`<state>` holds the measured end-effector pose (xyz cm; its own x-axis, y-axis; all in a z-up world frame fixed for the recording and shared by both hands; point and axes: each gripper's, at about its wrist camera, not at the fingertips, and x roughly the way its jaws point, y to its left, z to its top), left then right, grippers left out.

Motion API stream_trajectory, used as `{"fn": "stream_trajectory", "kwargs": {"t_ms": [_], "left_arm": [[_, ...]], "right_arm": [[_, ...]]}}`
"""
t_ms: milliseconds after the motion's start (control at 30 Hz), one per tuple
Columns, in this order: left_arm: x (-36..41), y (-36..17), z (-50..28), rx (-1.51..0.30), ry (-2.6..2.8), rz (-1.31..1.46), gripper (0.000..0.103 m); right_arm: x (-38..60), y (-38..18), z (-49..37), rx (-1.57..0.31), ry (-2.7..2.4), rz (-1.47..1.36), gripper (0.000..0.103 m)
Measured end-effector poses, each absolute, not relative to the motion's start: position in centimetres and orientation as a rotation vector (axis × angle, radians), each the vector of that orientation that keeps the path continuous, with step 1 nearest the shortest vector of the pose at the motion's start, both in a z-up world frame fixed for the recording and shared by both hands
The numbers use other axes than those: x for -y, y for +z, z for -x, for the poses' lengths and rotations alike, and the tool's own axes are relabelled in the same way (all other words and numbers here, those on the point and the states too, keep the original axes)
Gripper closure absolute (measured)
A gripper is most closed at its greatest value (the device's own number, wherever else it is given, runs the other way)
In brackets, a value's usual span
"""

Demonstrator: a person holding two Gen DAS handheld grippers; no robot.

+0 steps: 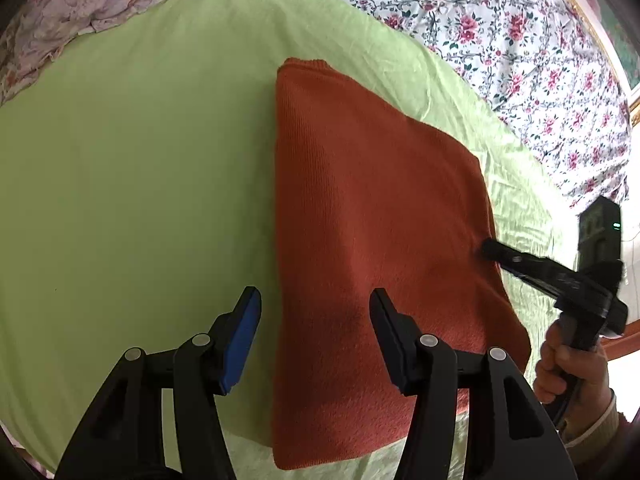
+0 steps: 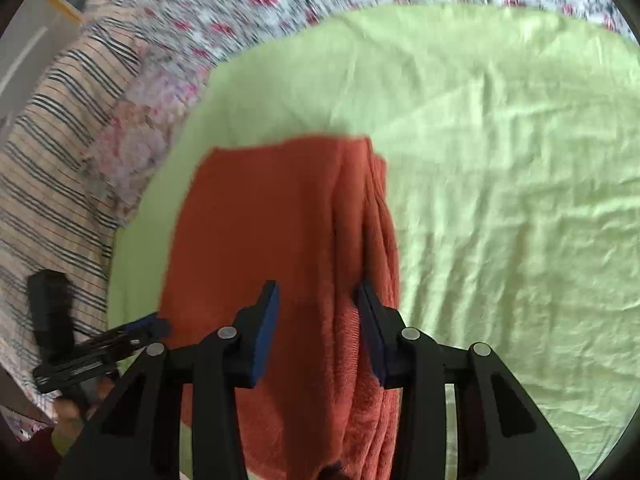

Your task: Fold small clothes

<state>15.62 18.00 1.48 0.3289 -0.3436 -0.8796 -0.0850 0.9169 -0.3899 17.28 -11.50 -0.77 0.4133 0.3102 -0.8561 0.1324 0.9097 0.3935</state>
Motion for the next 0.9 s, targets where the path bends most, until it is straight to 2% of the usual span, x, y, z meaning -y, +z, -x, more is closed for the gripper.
{"fn": "stream_trajectory", "kwargs": {"t_ms": [33,67,100,333,533,833,900], "left_arm": [[-17.9,1.4,-15.7,-1.237,-0.176,0.402,0.046],[-17.8,1.3,-15.8,-1.242,-0.177,0.402,0.046],[-17.8,1.4,-15.8,-1.245,-0.179,0.405,0.046],[-15.9,1.9,-16.1,-1.257,-0.236,0.386,0.045],[-15.2,0.3,-16.3,-1.316,-0.218,0.36,0.045],[-18.2,-0.1,-22.2,-1.267,-0.139,0.459,0.045],[-18.6,-0.6,-23.6,-1.268,-0.09,0.443,0.044]], "right_arm": [[11.6,-1.5,-17.2,-1.169,0.1,-0.443,0.07],[11.8,-2.1,-17.2,-1.183,0.083,-0.463,0.078],[12.0,-2.3,-17.1,-1.186,0.08,-0.481,0.092],[13.0,3.4,-16.3,-1.022,0.154,-0.478,0.093],[15.6,-2.4,-17.3,-1.184,0.06,-0.545,0.093],[15.2,-1.9,-16.5,-1.167,0.112,-0.571,0.093],[15.2,-2.2,-16.5,-1.181,0.106,-0.578,0.089]]}}
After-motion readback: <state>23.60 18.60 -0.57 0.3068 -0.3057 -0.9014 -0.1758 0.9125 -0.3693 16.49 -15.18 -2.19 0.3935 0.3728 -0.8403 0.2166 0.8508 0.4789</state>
